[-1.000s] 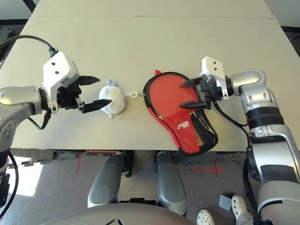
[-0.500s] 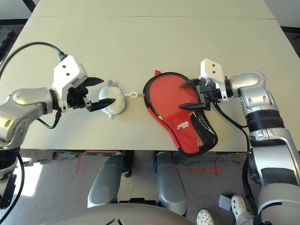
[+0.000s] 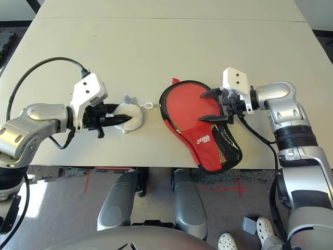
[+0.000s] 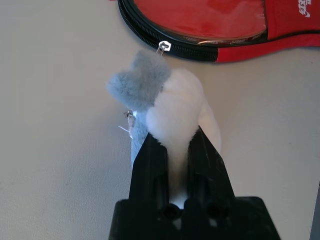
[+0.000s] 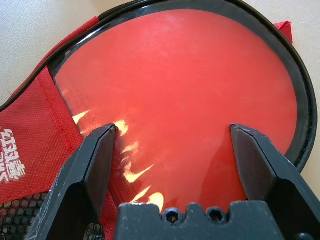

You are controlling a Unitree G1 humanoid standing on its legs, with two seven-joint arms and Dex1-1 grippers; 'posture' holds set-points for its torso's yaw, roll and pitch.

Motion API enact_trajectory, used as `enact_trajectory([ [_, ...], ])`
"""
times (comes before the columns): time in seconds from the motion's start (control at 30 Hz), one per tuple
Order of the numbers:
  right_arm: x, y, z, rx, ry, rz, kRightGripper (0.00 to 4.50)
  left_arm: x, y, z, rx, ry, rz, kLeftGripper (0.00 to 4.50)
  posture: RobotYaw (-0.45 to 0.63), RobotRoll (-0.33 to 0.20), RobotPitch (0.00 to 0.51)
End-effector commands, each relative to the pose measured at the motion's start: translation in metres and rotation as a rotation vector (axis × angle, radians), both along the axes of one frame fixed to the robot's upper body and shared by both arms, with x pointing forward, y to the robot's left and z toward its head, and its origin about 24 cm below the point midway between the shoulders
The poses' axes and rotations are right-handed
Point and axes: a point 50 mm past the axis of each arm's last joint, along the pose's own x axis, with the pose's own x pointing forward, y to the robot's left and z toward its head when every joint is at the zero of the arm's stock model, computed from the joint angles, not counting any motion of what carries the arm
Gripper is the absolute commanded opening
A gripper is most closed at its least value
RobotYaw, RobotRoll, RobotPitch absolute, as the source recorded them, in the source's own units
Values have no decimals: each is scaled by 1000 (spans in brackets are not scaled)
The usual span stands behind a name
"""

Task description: Store the ping-pong paddle in its case and zip it.

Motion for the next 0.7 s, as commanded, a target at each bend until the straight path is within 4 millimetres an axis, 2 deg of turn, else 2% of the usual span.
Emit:
enact_trajectory([
  [0.03, -9, -11, -31, -82, 117, -55, 4500, 6, -7, 8, 2, -19, -33, 176, 102, 0, 298],
  [0.27, -16, -15, -37, -122, 123, -54, 4500, 42, -20, 40, -58, -155, 33, 176, 80, 0, 298],
  [0.53, -24, -14, -43, -139, 137, -42, 4500, 90, -32, 56, -39, -313, 144, 175, 62, 0, 301],
  [0.7, -30, -12, -48, -142, 148, -40, 4500, 123, -50, 68, -62, -425, 282, 175, 45, 0, 305],
])
